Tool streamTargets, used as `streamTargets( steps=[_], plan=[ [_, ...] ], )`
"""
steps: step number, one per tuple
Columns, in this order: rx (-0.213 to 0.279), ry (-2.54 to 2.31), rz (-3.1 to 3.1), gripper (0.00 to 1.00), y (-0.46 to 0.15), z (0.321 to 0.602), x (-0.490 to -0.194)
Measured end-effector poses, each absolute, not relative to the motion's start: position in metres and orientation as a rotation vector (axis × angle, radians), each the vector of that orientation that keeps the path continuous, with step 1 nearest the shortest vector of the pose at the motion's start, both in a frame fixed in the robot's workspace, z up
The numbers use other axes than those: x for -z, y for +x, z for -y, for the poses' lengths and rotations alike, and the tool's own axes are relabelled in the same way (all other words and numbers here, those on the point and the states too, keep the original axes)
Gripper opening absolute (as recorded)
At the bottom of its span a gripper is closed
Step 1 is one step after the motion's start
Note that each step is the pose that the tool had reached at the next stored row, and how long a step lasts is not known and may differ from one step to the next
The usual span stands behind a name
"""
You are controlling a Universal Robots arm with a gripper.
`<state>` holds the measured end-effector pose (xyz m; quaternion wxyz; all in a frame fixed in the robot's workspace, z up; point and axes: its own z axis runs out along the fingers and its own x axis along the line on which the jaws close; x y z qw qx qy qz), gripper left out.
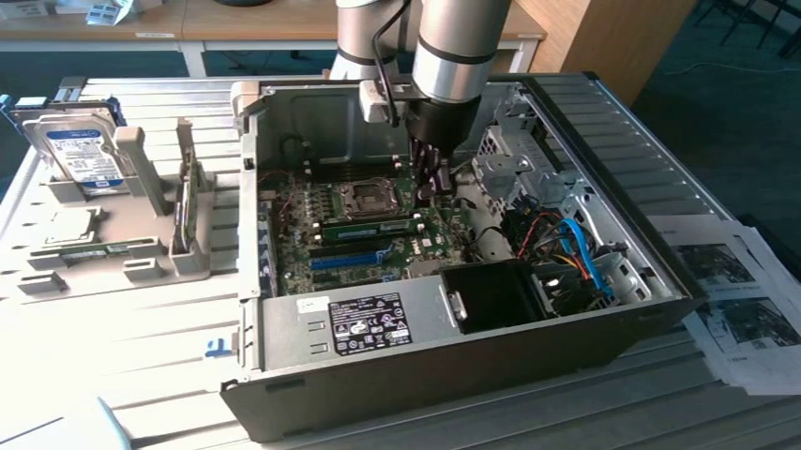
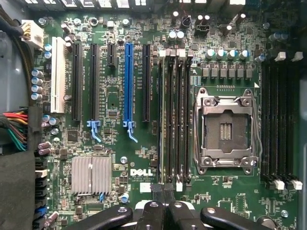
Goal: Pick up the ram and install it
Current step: 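Press down the ram until it locks into place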
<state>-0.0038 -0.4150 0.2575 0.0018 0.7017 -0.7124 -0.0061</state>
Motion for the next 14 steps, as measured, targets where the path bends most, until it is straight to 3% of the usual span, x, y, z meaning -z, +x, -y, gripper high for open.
streamTargets(
  steps=[14],
  plan=[
    [0.019, 2.202, 2.236, 0.10, -0.0038, 0.4150, -0.2478]
  ],
)
